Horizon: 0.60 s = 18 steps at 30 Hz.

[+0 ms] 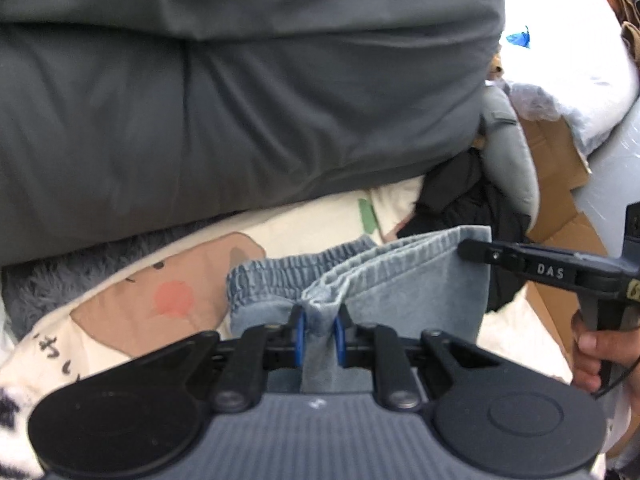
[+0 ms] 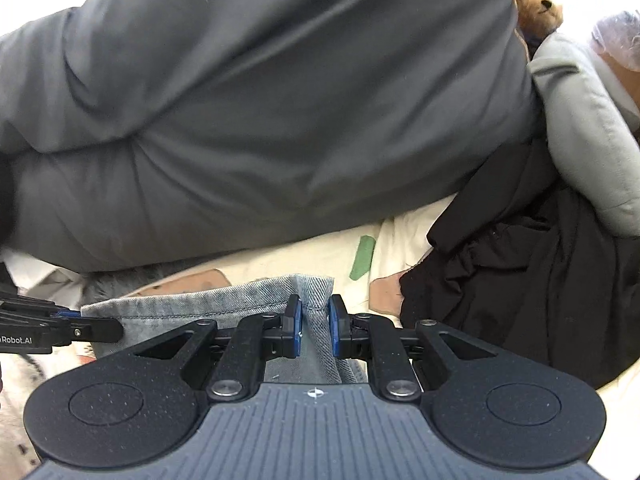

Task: Fold clothes

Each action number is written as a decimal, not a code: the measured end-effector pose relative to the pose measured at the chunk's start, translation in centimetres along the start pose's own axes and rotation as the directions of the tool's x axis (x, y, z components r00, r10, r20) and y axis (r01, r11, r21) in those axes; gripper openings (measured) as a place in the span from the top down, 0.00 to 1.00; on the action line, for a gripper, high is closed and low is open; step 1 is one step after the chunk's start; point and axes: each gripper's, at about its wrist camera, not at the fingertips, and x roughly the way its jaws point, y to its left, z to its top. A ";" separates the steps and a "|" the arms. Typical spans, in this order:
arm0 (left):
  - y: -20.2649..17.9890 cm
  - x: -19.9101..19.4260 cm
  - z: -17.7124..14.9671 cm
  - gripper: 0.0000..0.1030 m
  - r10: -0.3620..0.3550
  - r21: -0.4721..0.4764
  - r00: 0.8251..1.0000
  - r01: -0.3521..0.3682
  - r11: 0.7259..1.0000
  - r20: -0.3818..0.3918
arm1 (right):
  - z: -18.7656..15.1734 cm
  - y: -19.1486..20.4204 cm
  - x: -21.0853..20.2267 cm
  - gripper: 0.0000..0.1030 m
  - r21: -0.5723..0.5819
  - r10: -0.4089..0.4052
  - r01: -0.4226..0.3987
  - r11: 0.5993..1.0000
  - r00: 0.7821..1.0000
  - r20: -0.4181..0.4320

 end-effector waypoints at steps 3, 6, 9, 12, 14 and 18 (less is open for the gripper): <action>0.5 1.1 0.3 0.85 0.009 -0.008 1.000 -0.009 1.000 0.001 | 0.3 -0.1 1.1 0.87 0.009 -0.020 0.020 1.000 1.000 -0.009; -0.1 0.6 1.1 0.85 0.004 -0.026 1.000 -0.004 1.000 0.012 | 0.8 -0.3 0.9 0.87 0.039 -0.037 0.037 0.999 0.999 -0.001; -1.1 0.8 1.9 0.85 0.013 0.009 1.000 -0.013 1.000 0.006 | 1.1 -0.5 0.8 0.87 0.062 -0.072 0.072 0.995 0.997 -0.002; -0.5 2.6 2.3 0.85 0.021 -0.019 1.000 -0.021 1.000 -0.024 | 1.2 -0.6 1.6 0.87 0.048 -0.105 0.106 0.993 0.994 -0.022; -0.3 3.2 2.7 0.85 0.017 -0.039 0.999 -0.019 0.999 -0.033 | 1.4 -0.8 2.0 0.87 0.058 -0.119 0.120 0.991 0.993 -0.024; -0.8 3.2 3.2 0.85 0.024 -0.018 0.999 -0.025 1.000 -0.024 | 1.6 -1.1 2.6 0.87 0.078 -0.139 0.141 0.987 0.990 -0.023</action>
